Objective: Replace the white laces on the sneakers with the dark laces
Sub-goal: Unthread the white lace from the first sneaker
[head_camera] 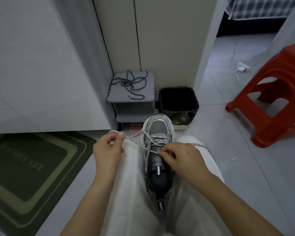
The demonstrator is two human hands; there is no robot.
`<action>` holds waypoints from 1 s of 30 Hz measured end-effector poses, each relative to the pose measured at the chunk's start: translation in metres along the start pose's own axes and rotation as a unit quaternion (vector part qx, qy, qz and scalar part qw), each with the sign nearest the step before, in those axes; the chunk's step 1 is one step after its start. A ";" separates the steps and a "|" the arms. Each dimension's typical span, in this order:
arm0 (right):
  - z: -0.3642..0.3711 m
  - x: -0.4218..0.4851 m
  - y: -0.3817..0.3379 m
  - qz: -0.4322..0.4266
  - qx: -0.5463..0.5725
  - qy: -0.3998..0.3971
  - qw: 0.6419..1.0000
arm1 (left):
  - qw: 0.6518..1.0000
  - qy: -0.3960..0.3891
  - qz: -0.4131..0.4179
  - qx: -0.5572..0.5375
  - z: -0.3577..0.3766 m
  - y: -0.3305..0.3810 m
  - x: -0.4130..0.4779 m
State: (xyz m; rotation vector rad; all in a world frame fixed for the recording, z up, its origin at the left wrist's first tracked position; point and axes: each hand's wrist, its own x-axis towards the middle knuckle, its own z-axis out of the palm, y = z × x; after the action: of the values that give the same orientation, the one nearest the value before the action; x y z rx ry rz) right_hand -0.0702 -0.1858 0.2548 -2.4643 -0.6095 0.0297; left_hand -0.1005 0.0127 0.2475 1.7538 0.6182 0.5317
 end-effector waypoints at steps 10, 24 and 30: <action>0.011 0.001 -0.001 -0.034 -0.069 0.067 0.995 | 0.989 -0.100 0.035 0.103 0.023 -0.007 -0.026; 0.029 0.009 -0.012 -0.008 -0.115 0.076 0.990 | 0.995 -0.088 -0.019 0.041 0.025 -0.015 -0.035; 0.034 0.012 -0.019 -0.024 -0.126 0.089 0.988 | 0.992 -0.086 -0.077 -0.041 0.025 -0.010 -0.040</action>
State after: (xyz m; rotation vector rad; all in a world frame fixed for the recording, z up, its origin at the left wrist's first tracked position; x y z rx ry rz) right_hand -0.0724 -0.1483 0.2382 -2.6540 -0.6265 -0.3016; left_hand -0.1158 -0.0295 0.2298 1.6377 0.5967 0.2917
